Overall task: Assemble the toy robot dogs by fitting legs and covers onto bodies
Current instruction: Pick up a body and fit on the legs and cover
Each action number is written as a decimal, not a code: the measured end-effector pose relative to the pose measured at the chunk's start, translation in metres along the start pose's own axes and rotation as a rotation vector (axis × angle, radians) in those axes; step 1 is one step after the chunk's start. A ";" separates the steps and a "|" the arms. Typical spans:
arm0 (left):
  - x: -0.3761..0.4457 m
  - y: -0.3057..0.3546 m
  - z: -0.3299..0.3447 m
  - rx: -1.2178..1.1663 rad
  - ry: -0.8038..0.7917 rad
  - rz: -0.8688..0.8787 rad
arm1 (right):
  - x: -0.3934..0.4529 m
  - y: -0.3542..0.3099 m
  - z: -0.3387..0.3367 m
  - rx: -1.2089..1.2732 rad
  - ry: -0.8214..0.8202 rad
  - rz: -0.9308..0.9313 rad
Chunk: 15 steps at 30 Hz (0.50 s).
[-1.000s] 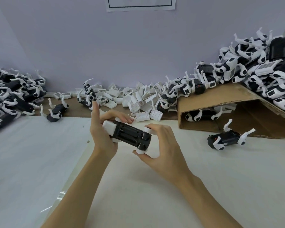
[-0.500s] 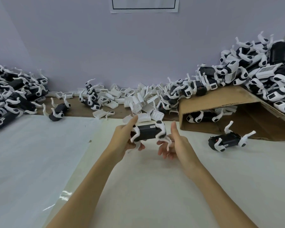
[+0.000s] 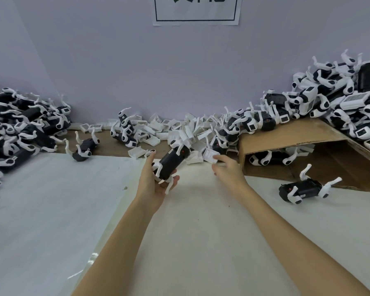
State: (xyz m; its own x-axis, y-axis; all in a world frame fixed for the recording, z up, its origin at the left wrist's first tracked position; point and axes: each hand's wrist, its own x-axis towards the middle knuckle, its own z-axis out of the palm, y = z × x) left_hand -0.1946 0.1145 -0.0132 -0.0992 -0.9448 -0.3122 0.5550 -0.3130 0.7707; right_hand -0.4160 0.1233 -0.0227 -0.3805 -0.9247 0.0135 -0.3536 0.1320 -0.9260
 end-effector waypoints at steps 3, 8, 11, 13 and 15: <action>0.004 -0.001 -0.002 0.023 -0.011 0.022 | 0.024 0.000 0.002 -0.016 -0.019 0.033; 0.007 -0.001 -0.002 0.145 -0.049 0.108 | 0.019 0.010 0.008 0.091 0.136 0.000; 0.006 -0.004 0.002 0.196 -0.032 0.193 | 0.001 0.012 -0.002 0.138 0.183 -0.053; 0.005 -0.004 0.004 0.201 -0.011 0.223 | -0.014 0.013 -0.011 0.177 0.185 -0.078; 0.004 -0.004 0.005 0.236 0.001 0.257 | -0.032 0.014 -0.020 0.262 0.184 -0.088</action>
State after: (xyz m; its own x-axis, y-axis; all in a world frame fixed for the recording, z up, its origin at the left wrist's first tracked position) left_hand -0.2014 0.1113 -0.0150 0.0193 -0.9956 -0.0919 0.3553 -0.0791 0.9314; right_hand -0.4261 0.1623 -0.0284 -0.5150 -0.8450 0.1438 -0.1696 -0.0639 -0.9834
